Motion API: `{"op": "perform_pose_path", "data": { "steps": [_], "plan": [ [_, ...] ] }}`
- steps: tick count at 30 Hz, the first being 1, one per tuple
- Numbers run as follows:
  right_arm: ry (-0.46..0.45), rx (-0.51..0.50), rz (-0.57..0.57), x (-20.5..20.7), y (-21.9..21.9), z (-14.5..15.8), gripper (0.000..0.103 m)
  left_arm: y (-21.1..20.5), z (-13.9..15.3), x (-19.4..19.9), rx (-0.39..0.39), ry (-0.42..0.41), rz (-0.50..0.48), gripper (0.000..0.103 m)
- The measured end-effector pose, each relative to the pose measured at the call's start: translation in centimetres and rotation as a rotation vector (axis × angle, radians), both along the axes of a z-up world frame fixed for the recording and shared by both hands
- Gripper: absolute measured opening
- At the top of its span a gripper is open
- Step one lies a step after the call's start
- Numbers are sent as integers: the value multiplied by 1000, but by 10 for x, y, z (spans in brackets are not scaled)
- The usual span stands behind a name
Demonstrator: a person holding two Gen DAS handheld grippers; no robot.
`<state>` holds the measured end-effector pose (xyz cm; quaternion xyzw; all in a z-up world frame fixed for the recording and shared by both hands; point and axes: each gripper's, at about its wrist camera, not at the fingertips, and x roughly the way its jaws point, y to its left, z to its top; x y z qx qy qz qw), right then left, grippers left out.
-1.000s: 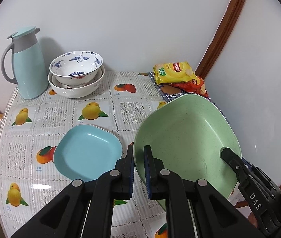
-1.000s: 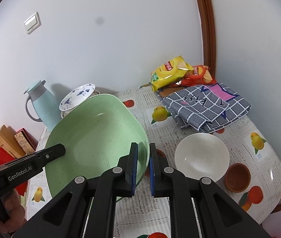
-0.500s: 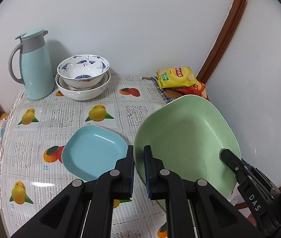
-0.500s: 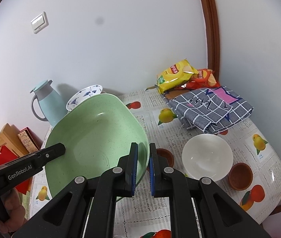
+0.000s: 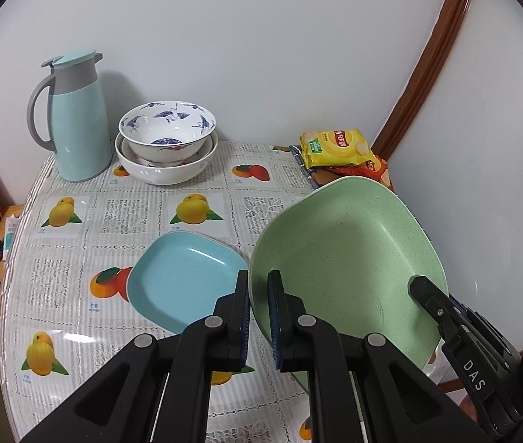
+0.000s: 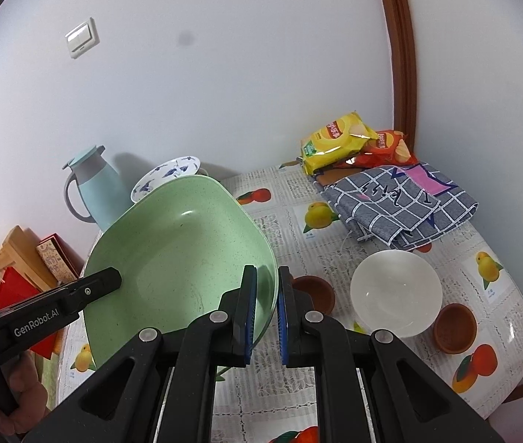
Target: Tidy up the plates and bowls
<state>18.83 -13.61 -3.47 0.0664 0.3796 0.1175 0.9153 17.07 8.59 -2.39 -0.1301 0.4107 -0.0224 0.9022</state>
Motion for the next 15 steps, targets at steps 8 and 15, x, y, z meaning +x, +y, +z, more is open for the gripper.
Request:
{"op": "perform_pose_path", "data": {
  "steps": [8,15],
  "plan": [
    [2,-4,20,1,14,-2,10,12,-4,-1,-5,8,25,9],
    [16,-6,37,5,23,-8,10,22,-8,-1,-9,15,42,9]
  ]
}}
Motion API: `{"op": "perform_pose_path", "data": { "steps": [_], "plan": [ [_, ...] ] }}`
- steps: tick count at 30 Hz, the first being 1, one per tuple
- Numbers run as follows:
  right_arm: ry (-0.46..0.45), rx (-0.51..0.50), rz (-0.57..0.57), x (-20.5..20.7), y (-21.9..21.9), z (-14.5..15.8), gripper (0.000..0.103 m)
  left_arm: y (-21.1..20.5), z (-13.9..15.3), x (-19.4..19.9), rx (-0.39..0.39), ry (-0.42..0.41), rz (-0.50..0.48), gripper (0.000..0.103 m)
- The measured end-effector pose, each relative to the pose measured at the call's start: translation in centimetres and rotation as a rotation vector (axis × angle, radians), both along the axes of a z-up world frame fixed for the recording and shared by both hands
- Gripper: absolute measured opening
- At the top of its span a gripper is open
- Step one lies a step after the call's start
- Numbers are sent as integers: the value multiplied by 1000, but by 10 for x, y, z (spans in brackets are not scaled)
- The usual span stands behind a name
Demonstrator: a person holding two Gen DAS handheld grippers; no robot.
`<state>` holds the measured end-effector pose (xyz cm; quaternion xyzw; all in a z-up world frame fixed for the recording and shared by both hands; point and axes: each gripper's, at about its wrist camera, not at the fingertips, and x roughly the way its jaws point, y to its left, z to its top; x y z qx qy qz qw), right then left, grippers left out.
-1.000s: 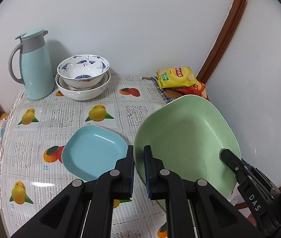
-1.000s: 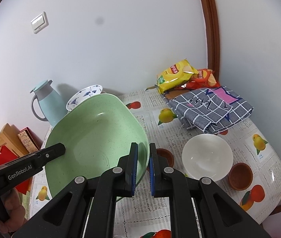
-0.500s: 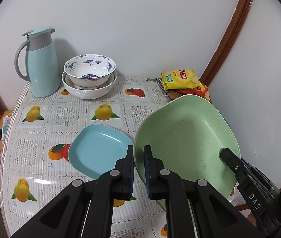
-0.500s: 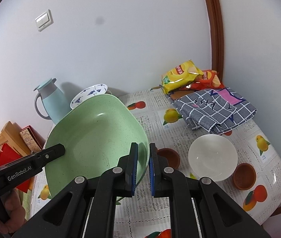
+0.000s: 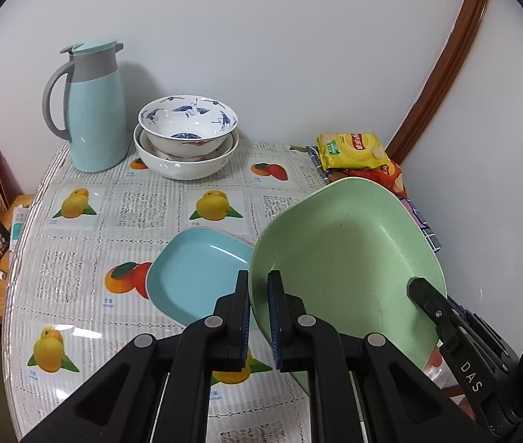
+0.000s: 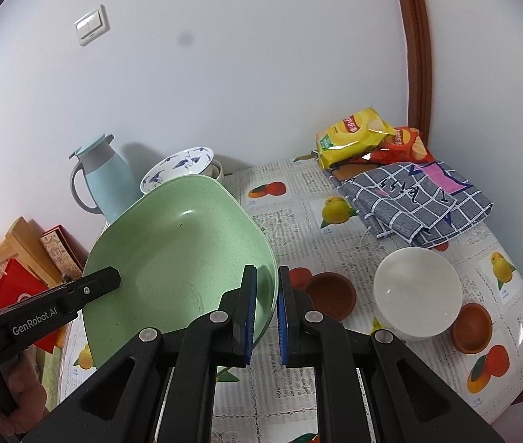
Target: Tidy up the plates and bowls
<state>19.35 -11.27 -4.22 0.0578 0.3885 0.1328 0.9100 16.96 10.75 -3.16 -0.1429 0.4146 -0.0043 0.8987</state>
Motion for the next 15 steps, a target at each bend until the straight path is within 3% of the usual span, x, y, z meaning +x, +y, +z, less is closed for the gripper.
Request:
{"op": "perform_pose_path", "data": {
  "steps": [15],
  "plan": [
    [45,6,49,10,26,-24,10,28,-22,2,-1,53,57,9]
  ]
}}
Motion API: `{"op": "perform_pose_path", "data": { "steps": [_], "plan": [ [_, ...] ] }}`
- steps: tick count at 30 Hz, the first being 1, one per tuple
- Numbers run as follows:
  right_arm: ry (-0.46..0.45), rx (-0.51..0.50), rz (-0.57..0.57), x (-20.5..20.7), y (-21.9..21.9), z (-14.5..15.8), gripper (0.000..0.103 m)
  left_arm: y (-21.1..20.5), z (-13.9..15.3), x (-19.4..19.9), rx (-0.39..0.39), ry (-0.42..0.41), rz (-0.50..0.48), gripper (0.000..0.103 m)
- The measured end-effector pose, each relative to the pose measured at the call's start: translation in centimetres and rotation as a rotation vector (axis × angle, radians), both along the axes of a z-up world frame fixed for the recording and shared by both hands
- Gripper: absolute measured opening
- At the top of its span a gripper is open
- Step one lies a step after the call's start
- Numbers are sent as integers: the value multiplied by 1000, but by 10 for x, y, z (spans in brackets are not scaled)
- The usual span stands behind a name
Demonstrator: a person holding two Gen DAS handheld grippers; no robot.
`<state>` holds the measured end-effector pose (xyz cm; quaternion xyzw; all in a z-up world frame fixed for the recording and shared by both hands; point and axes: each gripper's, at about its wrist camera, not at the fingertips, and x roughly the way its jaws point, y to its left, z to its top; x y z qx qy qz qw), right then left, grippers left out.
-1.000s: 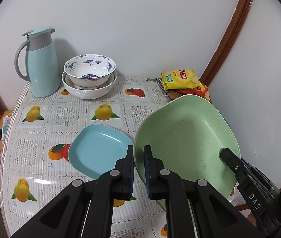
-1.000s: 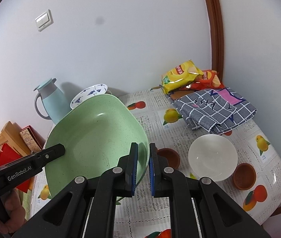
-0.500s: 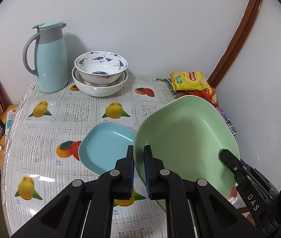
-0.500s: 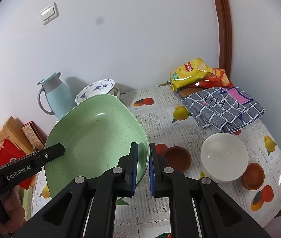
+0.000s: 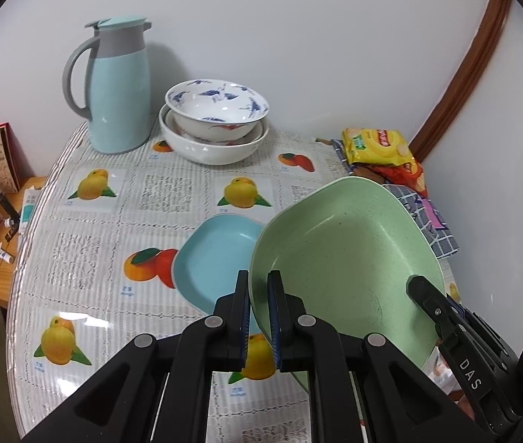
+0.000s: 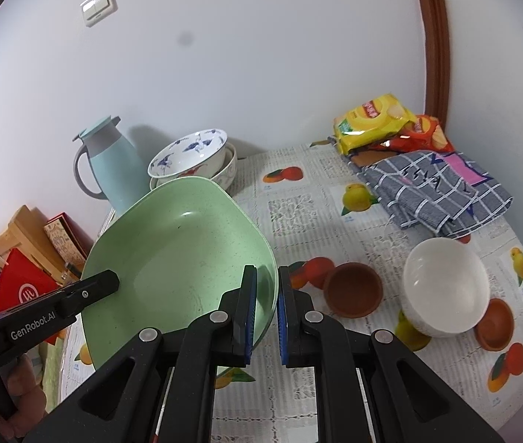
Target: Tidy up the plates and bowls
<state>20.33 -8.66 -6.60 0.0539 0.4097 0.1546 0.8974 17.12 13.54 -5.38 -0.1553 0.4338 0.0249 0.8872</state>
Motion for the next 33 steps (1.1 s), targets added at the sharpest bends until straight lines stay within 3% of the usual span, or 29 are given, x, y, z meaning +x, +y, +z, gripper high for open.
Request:
{"op": "perform_pose_path", "data": {
  "steps": [12,24,33],
  "plan": [
    [76,9,60,13,27,-32,10,24,-30,3,1,70,61,9],
    [179,-29,133,26,60,-85,10,53,-86,4,-35,188,138,9],
    [214,-58,144,42,71,-104,10,59,-102,15,-48,218,147,10]
  ]
}}
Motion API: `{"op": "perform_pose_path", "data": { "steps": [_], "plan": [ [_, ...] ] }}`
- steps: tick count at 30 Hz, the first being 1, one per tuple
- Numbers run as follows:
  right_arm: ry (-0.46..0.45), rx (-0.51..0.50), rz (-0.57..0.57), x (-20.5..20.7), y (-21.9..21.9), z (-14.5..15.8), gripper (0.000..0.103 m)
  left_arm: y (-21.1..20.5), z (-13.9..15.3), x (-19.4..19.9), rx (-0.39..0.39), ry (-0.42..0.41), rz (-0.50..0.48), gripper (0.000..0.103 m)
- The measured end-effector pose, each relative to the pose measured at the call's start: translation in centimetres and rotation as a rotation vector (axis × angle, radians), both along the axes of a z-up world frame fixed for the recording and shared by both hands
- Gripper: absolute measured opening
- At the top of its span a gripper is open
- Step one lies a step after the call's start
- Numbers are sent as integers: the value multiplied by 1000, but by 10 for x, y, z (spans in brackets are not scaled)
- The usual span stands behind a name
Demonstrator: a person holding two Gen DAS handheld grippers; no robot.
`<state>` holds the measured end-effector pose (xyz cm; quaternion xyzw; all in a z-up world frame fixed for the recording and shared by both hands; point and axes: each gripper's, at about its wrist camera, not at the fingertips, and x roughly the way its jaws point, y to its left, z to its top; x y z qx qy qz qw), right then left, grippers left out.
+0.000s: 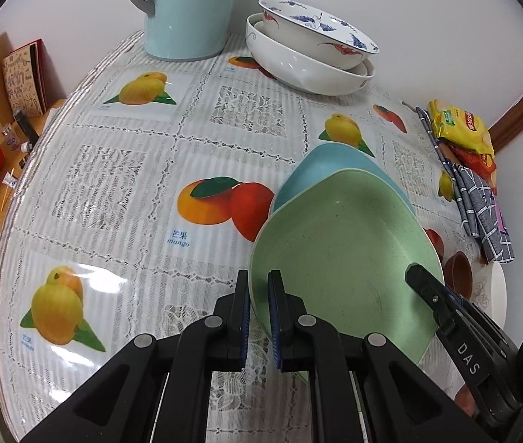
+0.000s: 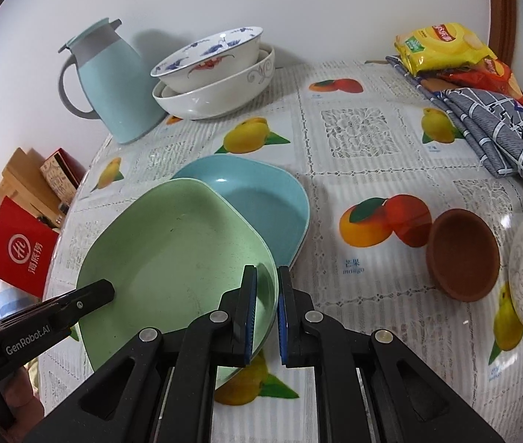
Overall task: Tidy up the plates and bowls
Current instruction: 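Lower the light-green plate onto the light-blue plate and open both grippers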
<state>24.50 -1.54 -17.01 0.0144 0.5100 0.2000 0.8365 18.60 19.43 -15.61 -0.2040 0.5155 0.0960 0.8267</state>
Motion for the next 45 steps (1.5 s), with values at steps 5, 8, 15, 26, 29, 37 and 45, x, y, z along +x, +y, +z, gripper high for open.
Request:
{"op": "perform_pose_path", "data": {
  "steps": [5,8,15,26,29,37,45],
  "plan": [
    [-21,-26,5,14,3,1,10,-2,0,12,1,-4,-6,10],
    [-31,-30,10,24,4,2,10,-2,-1,21,8,-4,-6,10],
    [-46,-54,37,45,11,-1,10,-2,-6,36,4,1,-5,11],
    [-80,-80,129,60,16,-4,11,-3,-7,41,15,0,-33,15],
    [-81,-74,148,59,15,-3,13,-4,-8,40,21,4,-48,29],
    [-136,-58,172,47,15,7,52,-7,-3,28,49,-3,-58,41],
    [-149,-60,121,33,-8,22,52,-14,12,15,60,-31,-79,42]
  ]
}}
